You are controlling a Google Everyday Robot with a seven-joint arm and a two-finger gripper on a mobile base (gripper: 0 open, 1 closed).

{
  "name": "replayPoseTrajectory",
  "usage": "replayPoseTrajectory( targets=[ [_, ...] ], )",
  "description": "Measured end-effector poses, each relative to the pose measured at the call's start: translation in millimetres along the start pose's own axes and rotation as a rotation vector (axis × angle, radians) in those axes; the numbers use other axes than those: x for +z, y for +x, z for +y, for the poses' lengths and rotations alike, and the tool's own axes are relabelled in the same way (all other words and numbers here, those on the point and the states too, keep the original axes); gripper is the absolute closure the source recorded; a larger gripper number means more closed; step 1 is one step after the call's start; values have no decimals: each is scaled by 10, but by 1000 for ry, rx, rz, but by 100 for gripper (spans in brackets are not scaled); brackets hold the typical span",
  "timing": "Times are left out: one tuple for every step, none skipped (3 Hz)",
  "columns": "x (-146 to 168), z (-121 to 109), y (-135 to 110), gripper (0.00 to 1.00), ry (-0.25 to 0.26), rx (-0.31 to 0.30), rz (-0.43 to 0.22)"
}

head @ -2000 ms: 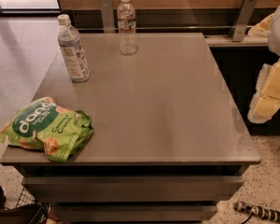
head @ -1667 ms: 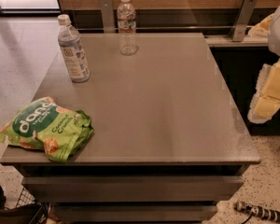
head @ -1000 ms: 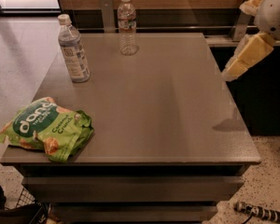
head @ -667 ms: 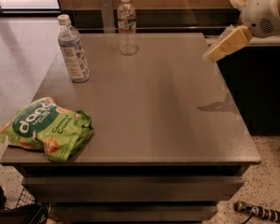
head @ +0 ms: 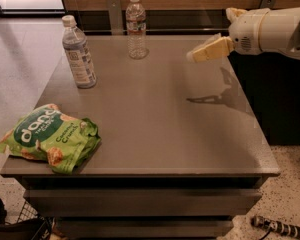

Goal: Move water bottle near green rice chip bag

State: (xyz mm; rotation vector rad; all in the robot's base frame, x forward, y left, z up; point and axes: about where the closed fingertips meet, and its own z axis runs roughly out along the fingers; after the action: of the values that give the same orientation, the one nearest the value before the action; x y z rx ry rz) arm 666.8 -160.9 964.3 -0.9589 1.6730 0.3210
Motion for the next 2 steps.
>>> replayPoseTrajectory(
  targets=[
    [312,-35,-4,0,24,57,-84],
    [313,-34,-5,0,23,57,-84]
  ],
)
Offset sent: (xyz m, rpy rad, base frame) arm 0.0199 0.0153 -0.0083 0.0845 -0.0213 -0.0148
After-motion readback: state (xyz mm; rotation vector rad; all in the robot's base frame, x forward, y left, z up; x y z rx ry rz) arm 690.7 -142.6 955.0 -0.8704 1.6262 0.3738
